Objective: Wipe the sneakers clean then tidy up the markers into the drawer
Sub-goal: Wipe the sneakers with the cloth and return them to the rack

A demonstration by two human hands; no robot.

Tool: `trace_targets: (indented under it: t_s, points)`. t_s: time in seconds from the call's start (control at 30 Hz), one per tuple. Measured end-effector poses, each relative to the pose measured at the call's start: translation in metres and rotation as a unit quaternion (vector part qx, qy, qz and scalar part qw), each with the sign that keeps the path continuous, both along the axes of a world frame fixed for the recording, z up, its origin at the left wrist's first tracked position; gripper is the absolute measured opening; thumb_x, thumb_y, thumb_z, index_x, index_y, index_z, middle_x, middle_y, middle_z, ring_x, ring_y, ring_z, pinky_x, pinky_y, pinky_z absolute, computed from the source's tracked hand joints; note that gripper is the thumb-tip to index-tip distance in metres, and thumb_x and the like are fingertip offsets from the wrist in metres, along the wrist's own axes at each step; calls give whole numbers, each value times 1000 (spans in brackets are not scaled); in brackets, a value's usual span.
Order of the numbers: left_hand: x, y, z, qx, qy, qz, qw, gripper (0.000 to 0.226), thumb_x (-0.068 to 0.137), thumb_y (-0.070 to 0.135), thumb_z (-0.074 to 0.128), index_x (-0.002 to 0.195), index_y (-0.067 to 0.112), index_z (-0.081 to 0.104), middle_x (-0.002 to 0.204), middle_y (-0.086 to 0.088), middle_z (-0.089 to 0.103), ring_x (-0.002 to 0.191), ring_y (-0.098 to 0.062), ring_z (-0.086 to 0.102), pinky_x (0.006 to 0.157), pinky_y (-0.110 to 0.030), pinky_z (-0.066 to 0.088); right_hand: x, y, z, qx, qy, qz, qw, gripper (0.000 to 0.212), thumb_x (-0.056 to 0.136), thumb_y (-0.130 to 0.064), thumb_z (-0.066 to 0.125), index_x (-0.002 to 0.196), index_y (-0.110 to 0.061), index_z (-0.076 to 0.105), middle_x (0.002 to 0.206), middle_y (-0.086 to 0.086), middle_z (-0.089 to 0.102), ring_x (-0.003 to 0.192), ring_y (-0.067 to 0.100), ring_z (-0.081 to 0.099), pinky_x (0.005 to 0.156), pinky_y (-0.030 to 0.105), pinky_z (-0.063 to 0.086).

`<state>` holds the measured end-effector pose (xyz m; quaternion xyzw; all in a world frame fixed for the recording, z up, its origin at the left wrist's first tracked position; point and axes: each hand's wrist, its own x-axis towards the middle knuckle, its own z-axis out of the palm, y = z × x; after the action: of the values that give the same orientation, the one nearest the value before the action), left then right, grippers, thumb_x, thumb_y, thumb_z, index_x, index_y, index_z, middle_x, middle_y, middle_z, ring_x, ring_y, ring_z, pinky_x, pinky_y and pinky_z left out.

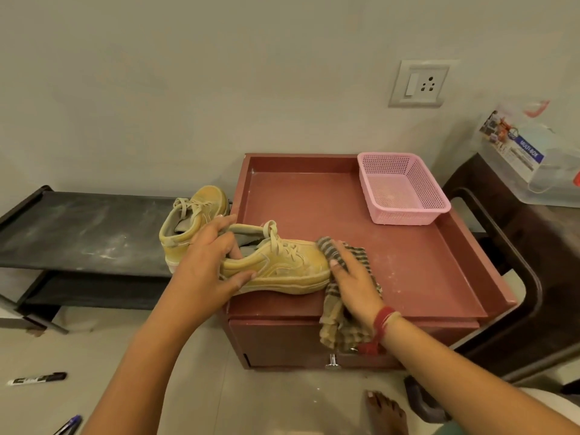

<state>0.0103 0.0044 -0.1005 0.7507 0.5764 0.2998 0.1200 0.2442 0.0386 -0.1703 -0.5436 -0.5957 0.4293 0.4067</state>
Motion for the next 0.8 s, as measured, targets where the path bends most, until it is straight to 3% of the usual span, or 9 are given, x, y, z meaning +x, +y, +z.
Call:
trace_targets:
  t_s: [0.07,0.17,0.33,0.43,0.5,0.57,0.67,0.73,0.8]
  points:
    - [0,-1,0,-5,-4,-3,1000,36,70,19,80,70,24,45,143,7,36,132,-2,22,102,-22,22,-5,-4,5,5,20,-1,1000,42,99,-15,41,139,-26,33,143,-16,26,141,6,11,109,15,13]
    - [0,0,0,-7,-7,-8,1000,35,71,18,80,70,25,45,139,13,32,132,0,21,102,-22,21,-17,-26,1,49,-55,89,993,45,99,-25,39,141,-33,26,145,-25,18,137,-6,-5,112,18,5]
    - [0,-1,0,-10,-12,-13,1000,37,70,17,80,69,27,44,138,14,31,129,2,23,100,-18,21,-6,1,-1,32,-74,8,997,46,100,-26,37,145,-22,28,143,-21,17,144,8,3,118,30,8]
    - [0,-1,0,-11,-18,-14,1000,37,71,17,80,69,27,45,139,14,31,131,2,22,101,-23,22,-18,-13,2,59,-94,85,990,45,100,-28,36,144,-27,27,140,-29,15,139,-1,-3,116,26,0]
    - [0,-1,-1,-11,-16,-13,1000,36,71,18,80,69,27,45,139,15,30,130,3,21,101,-23,22,-11,-5,1,49,-67,79,993,44,100,-26,38,143,-24,31,144,-20,24,142,4,7,117,27,5]
    - [0,-1,-1,-9,-17,-15,1000,36,71,18,80,69,26,46,139,14,30,130,2,22,101,-24,23,-3,11,5,-2,-30,8,1000,44,100,-25,40,143,-18,34,147,-7,31,142,13,18,117,32,14]
    - [1,0,-1,-8,-16,-14,1000,35,71,18,80,70,26,45,140,14,30,131,2,21,101,-23,22,-9,9,13,3,-36,66,997,41,99,-27,40,140,-21,39,147,-3,37,140,12,24,116,33,20]
    - [0,0,-3,-3,-10,-13,1000,35,71,18,80,70,25,46,141,13,30,130,4,19,100,-18,20,-13,2,27,6,68,105,992,33,98,-21,42,130,-24,50,132,-3,55,126,10,47,107,28,38]
    - [-1,0,-4,6,-8,-16,1000,34,71,19,80,71,24,46,142,12,31,130,5,19,99,-14,18,-4,14,42,5,213,32,976,24,97,-16,45,116,-24,58,113,-2,66,107,13,61,96,30,48]
